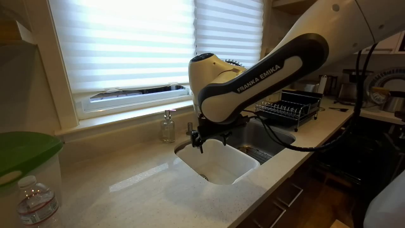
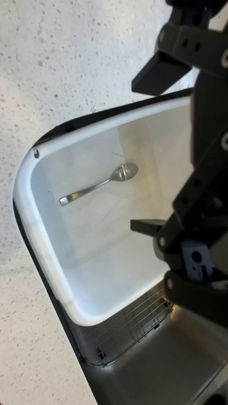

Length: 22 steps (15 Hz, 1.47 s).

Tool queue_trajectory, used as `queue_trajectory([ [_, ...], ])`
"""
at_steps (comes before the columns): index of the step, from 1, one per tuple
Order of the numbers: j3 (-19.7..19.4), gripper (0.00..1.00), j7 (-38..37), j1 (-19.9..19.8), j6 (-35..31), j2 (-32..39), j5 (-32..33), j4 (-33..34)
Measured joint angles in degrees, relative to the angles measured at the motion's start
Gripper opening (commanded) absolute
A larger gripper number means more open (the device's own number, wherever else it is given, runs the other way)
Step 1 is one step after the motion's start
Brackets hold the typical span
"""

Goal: Push on the pump of the bottle on the top left of the sink

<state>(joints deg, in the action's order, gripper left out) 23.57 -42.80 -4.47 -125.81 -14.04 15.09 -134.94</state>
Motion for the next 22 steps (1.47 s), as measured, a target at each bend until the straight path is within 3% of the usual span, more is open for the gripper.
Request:
queue_trajectory([
  [5, -2.26, 1.0, 0.79, 2.34, 0.0, -0.01, 0.39, 0.46],
  [8, -3.84, 1.0, 6.98, 4.48, 0.31, 0.16, 2.52, 4.92],
  [14, -6.73, 1.0, 28.29, 6.69, 3.66, 5.34, 3.63, 21.63],
  [22, -10.54, 1.0, 52.72, 9.69, 8.95, 24.54, 3.46, 47.41],
])
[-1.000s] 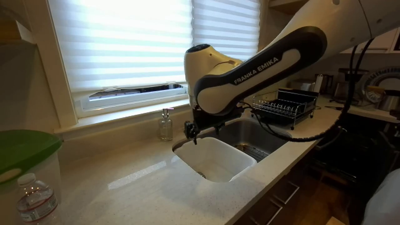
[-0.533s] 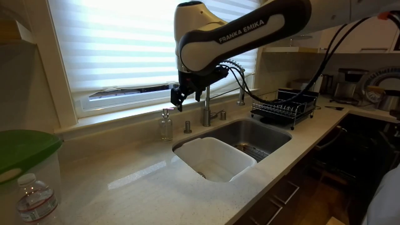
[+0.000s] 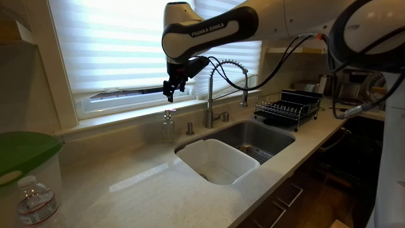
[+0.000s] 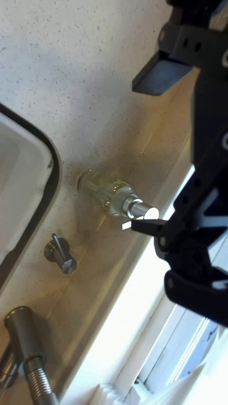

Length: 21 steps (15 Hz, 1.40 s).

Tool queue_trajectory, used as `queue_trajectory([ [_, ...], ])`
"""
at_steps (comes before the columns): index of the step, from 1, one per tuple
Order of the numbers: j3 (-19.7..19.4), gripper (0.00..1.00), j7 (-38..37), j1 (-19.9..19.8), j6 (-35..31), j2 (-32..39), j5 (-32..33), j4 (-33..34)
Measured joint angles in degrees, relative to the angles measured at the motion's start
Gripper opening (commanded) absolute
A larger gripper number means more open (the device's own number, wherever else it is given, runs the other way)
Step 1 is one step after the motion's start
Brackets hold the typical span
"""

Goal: Push on the pump of the bottle on the top left of the sink

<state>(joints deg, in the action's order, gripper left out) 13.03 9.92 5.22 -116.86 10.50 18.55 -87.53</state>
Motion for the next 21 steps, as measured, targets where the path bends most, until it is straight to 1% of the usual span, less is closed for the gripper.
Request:
queue_trajectory([
  [5, -1.27, 1.0, 9.18, 1.46, 1.81, 11.49, -0.61, 13.16],
  [9, -2.98, 1.0, 11.77, 1.45, 3.22, 17.69, -1.33, 20.43],
  [11, -3.06, 1.0, 11.88, 1.5, 3.6, 18.59, -1.41, 21.72],
  [21, -3.06, 1.0, 11.88, 1.7, 4.08, 18.6, -1.45, 22.38],
])
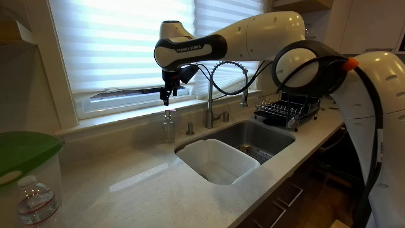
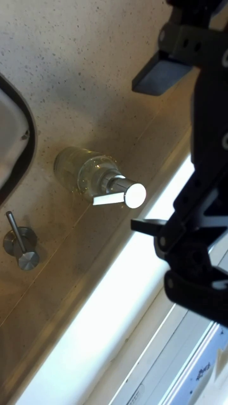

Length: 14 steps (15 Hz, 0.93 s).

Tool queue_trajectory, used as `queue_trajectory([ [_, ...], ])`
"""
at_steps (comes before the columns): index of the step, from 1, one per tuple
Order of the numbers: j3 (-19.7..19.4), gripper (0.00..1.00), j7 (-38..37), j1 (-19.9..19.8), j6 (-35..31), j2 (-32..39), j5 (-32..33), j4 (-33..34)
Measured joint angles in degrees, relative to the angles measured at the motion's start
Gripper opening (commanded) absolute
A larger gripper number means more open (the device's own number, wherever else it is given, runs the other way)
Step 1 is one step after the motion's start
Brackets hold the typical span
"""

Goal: Push on the pump of the bottle on the top left of the sink

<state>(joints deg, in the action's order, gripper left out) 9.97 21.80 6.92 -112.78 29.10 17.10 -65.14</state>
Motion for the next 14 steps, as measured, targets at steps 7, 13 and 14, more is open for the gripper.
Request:
queue_trajectory([
  [7, 0.34, 1.0, 2.15, -0.09, -0.04, 2.37, -0.01, 2.85],
  [13, 0.59, 1.0, 6.36, -0.29, 0.03, 6.69, -0.26, 7.46],
  [14, 0.61, 1.0, 6.95, -0.36, 0.13, 7.47, -0.29, 8.34],
])
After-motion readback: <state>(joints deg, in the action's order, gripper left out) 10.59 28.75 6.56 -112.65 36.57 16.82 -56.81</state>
